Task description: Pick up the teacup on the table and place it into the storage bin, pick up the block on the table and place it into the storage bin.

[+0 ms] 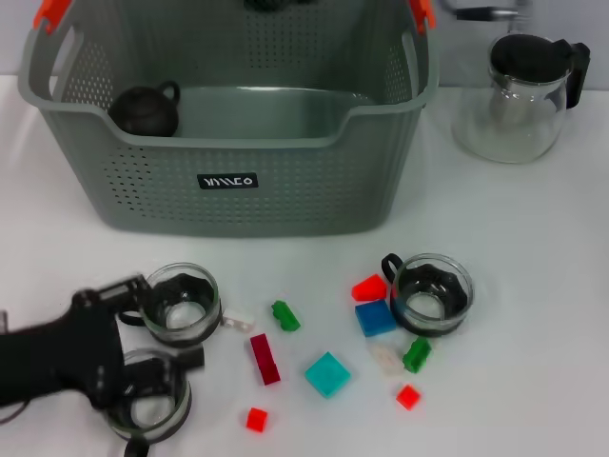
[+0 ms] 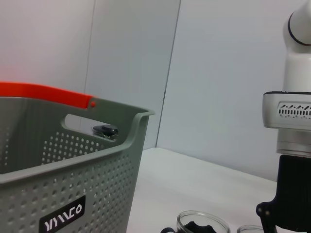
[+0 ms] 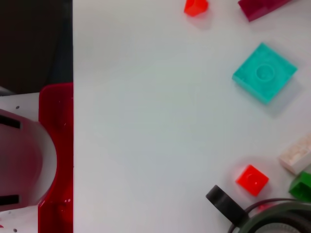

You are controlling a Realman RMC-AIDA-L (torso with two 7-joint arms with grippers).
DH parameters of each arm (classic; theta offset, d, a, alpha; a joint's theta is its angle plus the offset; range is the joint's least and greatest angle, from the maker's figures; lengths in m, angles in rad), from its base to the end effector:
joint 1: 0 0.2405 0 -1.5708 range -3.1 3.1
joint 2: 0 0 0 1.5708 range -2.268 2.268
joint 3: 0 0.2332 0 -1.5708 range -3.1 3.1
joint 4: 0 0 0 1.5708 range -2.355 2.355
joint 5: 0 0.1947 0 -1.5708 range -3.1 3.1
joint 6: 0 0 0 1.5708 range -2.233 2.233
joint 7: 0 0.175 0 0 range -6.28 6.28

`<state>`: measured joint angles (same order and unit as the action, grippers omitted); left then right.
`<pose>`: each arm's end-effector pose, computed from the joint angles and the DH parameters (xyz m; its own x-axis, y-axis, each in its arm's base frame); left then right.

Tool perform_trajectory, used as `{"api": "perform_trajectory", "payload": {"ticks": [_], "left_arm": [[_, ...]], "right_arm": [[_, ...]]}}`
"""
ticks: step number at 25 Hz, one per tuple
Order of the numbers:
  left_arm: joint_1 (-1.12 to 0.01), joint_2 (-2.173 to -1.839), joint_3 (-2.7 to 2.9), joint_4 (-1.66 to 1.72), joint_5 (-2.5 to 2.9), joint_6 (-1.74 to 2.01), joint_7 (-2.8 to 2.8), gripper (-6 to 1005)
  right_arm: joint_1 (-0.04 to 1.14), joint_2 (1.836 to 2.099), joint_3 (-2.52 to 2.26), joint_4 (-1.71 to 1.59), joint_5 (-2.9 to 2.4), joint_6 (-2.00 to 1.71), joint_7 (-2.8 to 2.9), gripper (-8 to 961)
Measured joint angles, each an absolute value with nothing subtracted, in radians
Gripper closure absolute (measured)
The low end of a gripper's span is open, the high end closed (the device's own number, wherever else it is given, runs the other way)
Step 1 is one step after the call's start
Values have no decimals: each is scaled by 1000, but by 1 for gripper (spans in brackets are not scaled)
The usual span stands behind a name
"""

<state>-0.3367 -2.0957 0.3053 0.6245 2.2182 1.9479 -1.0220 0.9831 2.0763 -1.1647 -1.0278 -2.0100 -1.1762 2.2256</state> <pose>-0.2631 0.2221 0.0053 0.7394 0.2218 0.6357 0.3868 -0.9128 -0.1314 -0.0011 0.4153 -0.0187 0.8658 -0.2871 -0.4098 -0.3971 -0.8926 -0.2134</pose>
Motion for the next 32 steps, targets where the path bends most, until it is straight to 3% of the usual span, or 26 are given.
{"api": "perform_trajectory", "payload": {"ticks": [10,15,30,32], "left_arm": [[-347,-2111,374,619,2255,1992,-1012,158],[-347,-2115,381,616,2254,1990,-1010,158],[-350,-2120,380,616,2248,1986,-1014,158],[-350,-2120,378,617,2247,1986,-1015,158]], "right_arm": [[1273,2072,-1168,-552,-2267,-906,2301,896],[1296,2100,-1191,-473,-2342,-831,2310,893],[1271,2094,-1214,-444,-2342,-808,2337,885],[1262,2092,-1207,-465,-2340,-819,2337,661]]}}
